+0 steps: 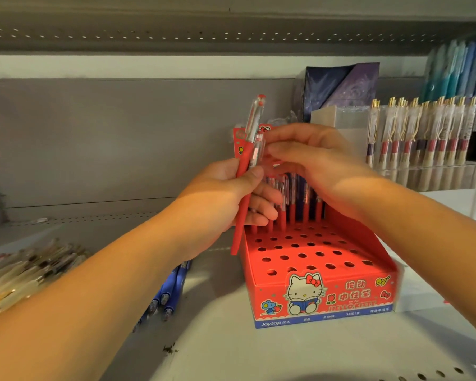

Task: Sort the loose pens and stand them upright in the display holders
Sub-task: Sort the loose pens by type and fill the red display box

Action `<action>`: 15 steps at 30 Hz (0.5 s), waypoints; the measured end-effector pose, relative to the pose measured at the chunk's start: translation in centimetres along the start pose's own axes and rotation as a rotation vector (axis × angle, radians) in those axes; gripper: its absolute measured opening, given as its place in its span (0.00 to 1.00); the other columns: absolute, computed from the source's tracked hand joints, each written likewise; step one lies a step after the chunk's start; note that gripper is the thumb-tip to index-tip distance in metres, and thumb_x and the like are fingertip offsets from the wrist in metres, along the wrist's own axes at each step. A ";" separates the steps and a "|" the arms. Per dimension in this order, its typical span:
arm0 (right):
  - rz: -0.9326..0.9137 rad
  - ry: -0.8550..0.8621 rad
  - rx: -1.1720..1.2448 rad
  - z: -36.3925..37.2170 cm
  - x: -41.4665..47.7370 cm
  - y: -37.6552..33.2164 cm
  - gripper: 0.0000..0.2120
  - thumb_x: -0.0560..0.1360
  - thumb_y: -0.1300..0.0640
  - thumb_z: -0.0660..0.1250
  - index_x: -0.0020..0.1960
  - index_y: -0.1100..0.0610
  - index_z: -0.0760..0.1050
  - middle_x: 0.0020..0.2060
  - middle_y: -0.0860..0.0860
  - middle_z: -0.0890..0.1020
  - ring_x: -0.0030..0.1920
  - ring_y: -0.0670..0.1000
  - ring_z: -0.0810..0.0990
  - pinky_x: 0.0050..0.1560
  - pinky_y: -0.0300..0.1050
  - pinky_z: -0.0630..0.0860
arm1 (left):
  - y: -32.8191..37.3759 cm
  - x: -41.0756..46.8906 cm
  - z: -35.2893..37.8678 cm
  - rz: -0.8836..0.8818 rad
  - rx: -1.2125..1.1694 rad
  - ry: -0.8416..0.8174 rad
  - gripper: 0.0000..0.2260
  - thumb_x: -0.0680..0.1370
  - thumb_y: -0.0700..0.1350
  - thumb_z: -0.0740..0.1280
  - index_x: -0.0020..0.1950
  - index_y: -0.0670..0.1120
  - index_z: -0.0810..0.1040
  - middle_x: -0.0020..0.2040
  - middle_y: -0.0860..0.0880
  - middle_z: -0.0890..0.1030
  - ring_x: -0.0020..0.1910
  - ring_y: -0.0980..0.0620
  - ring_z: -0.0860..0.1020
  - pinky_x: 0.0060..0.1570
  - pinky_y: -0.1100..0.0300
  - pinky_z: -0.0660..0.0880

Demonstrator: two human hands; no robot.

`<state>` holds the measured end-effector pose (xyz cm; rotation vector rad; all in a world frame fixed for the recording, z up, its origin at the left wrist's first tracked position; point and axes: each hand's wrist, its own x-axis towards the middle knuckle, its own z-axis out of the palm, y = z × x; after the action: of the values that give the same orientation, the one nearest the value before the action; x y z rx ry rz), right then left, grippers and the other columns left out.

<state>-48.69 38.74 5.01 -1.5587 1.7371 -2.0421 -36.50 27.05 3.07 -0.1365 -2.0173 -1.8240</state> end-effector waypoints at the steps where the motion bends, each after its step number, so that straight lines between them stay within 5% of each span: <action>1: -0.004 -0.007 0.046 0.3 -0.2 0.0 0.07 0.73 0.65 0.71 0.51 0.59 0.81 0.42 0.54 0.86 0.44 0.52 0.85 0.47 0.44 0.80 | -0.1 -0.1 0.1 -0.004 0.001 -0.016 0.07 0.84 0.42 0.58 0.52 0.43 0.75 0.35 0.45 0.84 0.29 0.52 0.80 0.33 0.60 0.79; 6: -0.003 0.086 0.062 0.5 -0.3 -0.8 0.10 0.72 0.70 0.70 0.51 0.60 0.79 0.42 0.59 0.84 0.42 0.56 0.83 0.51 0.49 0.81 | -0.1 0.0 0.1 -0.006 -0.015 -0.005 0.08 0.84 0.44 0.58 0.53 0.43 0.76 0.41 0.44 0.85 0.35 0.50 0.83 0.37 0.59 0.81; 9: 0.030 0.127 0.133 -0.2 0.0 -1.4 0.09 0.75 0.70 0.67 0.53 0.60 0.76 0.44 0.60 0.83 0.40 0.57 0.83 0.45 0.48 0.83 | -0.1 0.1 -0.1 0.017 0.009 0.050 0.10 0.85 0.44 0.57 0.54 0.44 0.77 0.43 0.47 0.86 0.40 0.50 0.84 0.40 0.58 0.82; 15: 0.023 0.203 -0.141 -1.6 0.4 -1.3 0.10 0.76 0.69 0.66 0.48 0.55 0.77 0.38 0.53 0.84 0.36 0.52 0.85 0.34 0.48 0.82 | 0.0 0.7 -0.6 0.111 0.139 0.223 0.09 0.85 0.42 0.58 0.47 0.45 0.75 0.28 0.53 0.76 0.24 0.56 0.65 0.25 0.63 0.65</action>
<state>-49.25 40.17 6.47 -1.3998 1.9991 -2.1780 -37.00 26.28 3.36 -0.0037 -1.9312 -1.5518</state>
